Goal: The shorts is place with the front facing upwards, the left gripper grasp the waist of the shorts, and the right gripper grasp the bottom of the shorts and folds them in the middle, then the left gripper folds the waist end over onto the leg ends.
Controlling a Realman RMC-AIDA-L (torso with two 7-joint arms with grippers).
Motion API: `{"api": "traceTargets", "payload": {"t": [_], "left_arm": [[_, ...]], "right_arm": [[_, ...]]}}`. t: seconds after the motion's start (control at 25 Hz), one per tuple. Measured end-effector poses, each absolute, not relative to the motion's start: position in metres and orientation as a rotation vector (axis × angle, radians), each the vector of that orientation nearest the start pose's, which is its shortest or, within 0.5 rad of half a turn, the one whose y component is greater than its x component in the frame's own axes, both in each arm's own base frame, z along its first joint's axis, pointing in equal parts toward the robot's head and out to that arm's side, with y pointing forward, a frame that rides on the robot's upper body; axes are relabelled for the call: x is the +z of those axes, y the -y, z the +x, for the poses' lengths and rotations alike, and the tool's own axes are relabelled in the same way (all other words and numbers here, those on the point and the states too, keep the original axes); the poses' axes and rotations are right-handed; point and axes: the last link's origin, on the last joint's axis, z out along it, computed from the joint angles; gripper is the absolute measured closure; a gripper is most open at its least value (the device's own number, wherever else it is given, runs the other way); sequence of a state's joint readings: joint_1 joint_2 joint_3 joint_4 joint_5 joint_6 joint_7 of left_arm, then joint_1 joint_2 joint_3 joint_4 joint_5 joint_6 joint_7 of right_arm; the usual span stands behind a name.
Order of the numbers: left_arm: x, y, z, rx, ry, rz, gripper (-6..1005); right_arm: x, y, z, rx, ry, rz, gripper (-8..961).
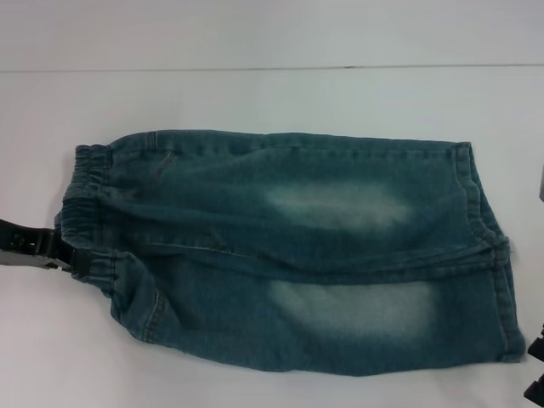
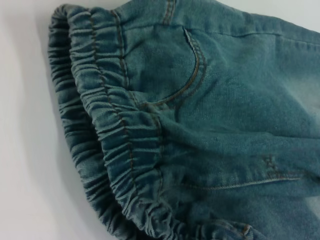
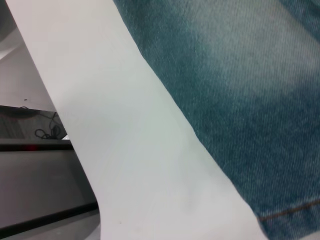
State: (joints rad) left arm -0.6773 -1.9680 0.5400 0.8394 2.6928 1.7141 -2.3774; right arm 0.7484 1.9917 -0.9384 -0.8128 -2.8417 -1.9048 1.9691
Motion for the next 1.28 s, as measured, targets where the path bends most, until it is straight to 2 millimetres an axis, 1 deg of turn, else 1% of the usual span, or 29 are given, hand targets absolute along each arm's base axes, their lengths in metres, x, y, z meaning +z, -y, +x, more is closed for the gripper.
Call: {"api": "traceTargets", "payload": {"t": [0.2,0.44,0.76,1.08,1.28], "left_arm": [[0.070,-0.344,-0.297,0.059,1.778,-2.339,954],[0.069,-0.345,-0.296,0.059,1.776,-2.340,954],[0.069,-0.345,-0.297,0.061,1.776,-2.336,954],[0.069,-0.345,-0.296,0.052,1.777,-2.333,953],[0.070,-0.345,-0.296,0.045,1.779,-2.332,953]], "right_arm": [[0.032,-0.322,0.271,-0.869,-1.081,-2.984,103],[0.029,-0.324,0.267,-0.806,-1.049,-3.010,103],[0.025,-0.327,0.262,-0.737,-1.017,-3.034,167],[0.025,-0.333,0.261,-0.741,-0.982,-3.014,230],[0.024,-0.336,0.262,-0.759,-0.958,-3.001,431]]}}
